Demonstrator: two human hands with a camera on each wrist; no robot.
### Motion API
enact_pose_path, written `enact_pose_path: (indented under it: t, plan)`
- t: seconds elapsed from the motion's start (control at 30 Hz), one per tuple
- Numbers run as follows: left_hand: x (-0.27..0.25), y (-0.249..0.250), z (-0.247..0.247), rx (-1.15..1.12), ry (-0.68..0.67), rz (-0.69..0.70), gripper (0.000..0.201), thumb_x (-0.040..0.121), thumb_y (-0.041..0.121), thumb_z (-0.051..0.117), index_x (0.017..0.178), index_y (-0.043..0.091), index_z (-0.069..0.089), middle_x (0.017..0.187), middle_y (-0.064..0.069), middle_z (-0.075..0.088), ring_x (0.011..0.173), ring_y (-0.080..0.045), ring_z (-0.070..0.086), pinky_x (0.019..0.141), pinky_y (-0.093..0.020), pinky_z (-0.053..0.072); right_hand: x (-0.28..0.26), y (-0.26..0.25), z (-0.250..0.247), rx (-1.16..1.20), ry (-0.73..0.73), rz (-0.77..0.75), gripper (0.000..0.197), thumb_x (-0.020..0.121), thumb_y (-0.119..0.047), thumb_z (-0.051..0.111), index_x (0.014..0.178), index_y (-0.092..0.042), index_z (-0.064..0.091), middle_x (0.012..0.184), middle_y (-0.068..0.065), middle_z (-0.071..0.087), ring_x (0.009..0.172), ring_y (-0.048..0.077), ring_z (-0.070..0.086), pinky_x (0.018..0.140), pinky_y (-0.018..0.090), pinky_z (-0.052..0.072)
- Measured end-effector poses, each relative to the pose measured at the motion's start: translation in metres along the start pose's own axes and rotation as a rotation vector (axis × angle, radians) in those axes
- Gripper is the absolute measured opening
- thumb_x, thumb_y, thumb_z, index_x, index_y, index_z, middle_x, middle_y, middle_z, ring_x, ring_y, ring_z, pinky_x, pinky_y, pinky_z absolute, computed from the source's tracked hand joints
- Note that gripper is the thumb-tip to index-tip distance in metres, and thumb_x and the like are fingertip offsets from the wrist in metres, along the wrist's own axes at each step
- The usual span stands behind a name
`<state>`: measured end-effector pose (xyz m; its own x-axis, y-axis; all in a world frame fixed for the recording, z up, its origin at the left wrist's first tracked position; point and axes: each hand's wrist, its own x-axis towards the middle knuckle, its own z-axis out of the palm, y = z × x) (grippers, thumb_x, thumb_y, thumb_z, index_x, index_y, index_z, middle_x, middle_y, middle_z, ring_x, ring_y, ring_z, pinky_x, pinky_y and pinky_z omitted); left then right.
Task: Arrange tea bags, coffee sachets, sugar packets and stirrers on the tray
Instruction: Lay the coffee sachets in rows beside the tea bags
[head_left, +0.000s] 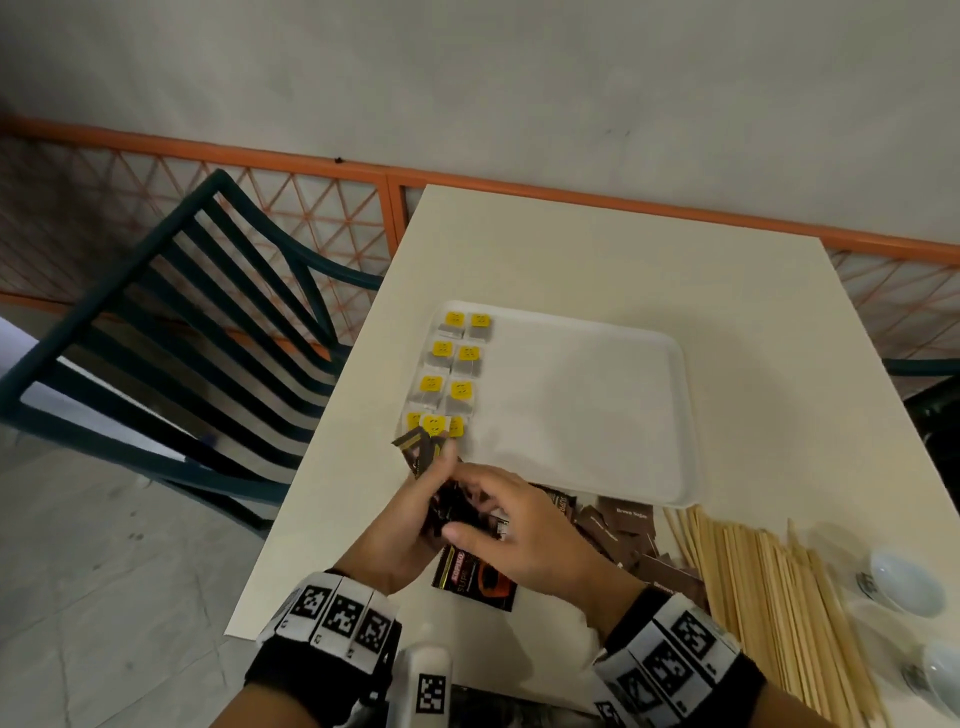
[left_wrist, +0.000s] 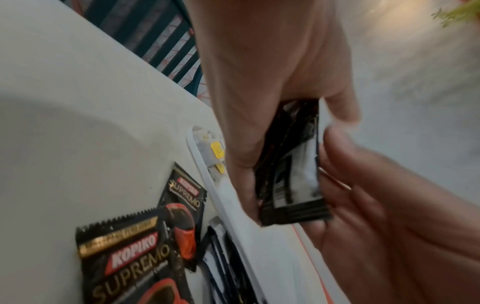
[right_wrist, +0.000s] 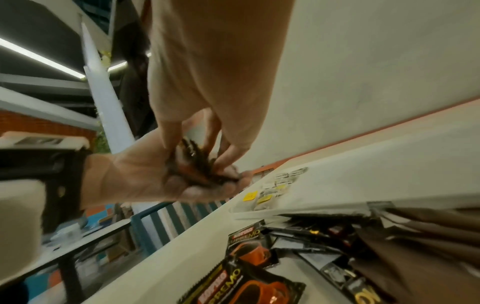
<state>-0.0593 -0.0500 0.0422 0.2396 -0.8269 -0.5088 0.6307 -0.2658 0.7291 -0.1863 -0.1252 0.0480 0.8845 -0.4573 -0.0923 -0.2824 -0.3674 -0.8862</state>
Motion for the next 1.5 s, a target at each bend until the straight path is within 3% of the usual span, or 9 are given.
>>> enact_pose_path:
  t: [0.13,0.2,0.37,0.73,0.83,1.0,1.17,1.33,1.5]
  plan:
    - [0.004,0.004,-0.014,0.038,0.013,-0.072,0.051,0.073,0.013,0.067,0.119,-0.007,0.057,0.103,-0.022,0.066,0.087,-0.027,0.067,0.071,-0.033,0.058,-0.002,0.009,-0.013,0.189,0.153,0.085,0.018,0.089,-0.011,0.058,0.101,-0.021,0.067,0.092,-0.009,0.069,0.087,0.003,0.065,0.082,0.017,0.05]
    - [0.006,0.007,-0.022,-0.013,0.027,-0.085,0.051,0.071,0.011,0.065,0.12,-0.003,0.059,0.115,-0.023,0.063,0.097,-0.029,0.064,0.085,-0.038,0.053,-0.004,0.02,-0.024,-0.082,0.233,0.116,0.019,0.088,-0.015,0.06,0.106,-0.019,0.065,0.101,-0.005,0.065,0.095,0.008,0.06,0.087,0.021,0.046]
    - [0.008,0.016,-0.033,-0.071,0.03,-0.091,0.033,0.076,0.011,0.051,0.103,0.004,0.067,0.104,-0.015,0.071,0.093,-0.025,0.069,0.092,-0.042,0.047,-0.012,0.055,-0.029,-0.815,-0.204,0.236,0.067,0.082,-0.048,0.059,0.137,-0.02,0.033,0.135,-0.001,0.038,0.125,0.019,0.032,0.105,0.032,0.026]
    - [0.009,0.024,-0.033,-0.014,0.066,-0.109,0.028,0.089,0.005,0.042,0.102,0.004,0.067,0.098,-0.014,0.072,0.09,-0.024,0.069,0.092,-0.041,0.047,0.003,0.053,-0.013,-0.932,-0.128,0.154,0.036,0.093,-0.029,0.039,0.125,-0.015,0.045,0.12,0.004,0.058,0.107,0.024,0.053,0.093,0.033,0.036]
    - [0.009,0.024,-0.034,-0.005,0.102,-0.098,0.028,0.089,0.005,0.043,0.101,0.004,0.068,0.098,-0.013,0.073,0.09,-0.024,0.068,0.093,-0.041,0.046,0.005,0.047,-0.019,-0.84,-0.017,0.164,0.034,0.094,-0.024,0.036,0.124,-0.016,0.049,0.107,0.003,0.065,0.094,0.022,0.059,0.082,0.03,0.041]
    - [0.01,0.025,-0.032,0.034,0.129,-0.089,0.023,0.09,0.007,0.046,0.094,0.006,0.069,0.085,-0.008,0.074,0.076,-0.017,0.07,0.078,-0.034,0.05,0.005,0.018,-0.028,-0.205,0.334,0.249,0.022,0.091,-0.018,0.051,0.113,-0.021,0.057,0.083,-0.003,0.067,0.066,0.007,0.061,0.058,0.014,0.045]
    - [0.013,0.03,-0.019,-0.055,0.03,-0.106,0.029,0.091,0.023,0.048,0.111,0.011,0.065,0.11,-0.015,0.069,0.099,-0.024,0.067,0.084,-0.038,0.054,0.022,-0.008,-0.02,0.362,0.338,0.339,0.019,0.091,-0.014,0.054,0.1,-0.03,0.057,0.098,0.005,0.07,0.092,0.02,0.067,0.084,0.032,0.052]
    - [0.018,0.039,-0.01,-0.194,-0.08,-0.122,0.039,0.083,0.026,0.052,0.116,0.007,0.061,0.113,-0.018,0.067,0.1,-0.028,0.067,0.075,-0.036,0.058,0.036,-0.009,-0.009,0.093,0.363,0.336,0.025,0.09,-0.023,0.055,0.114,-0.031,0.061,0.099,0.002,0.055,0.094,0.013,0.056,0.078,0.011,0.042]
    - [0.028,0.044,-0.016,-0.119,-0.071,-0.115,0.054,0.068,0.002,0.068,0.12,0.001,0.057,0.114,-0.026,0.063,0.094,-0.032,0.067,0.068,-0.038,0.057,0.043,-0.011,-0.002,0.011,0.443,0.282,0.024,0.09,-0.025,0.054,0.104,-0.044,0.052,0.095,-0.01,0.053,0.097,0.009,0.05,0.078,0.019,0.039]
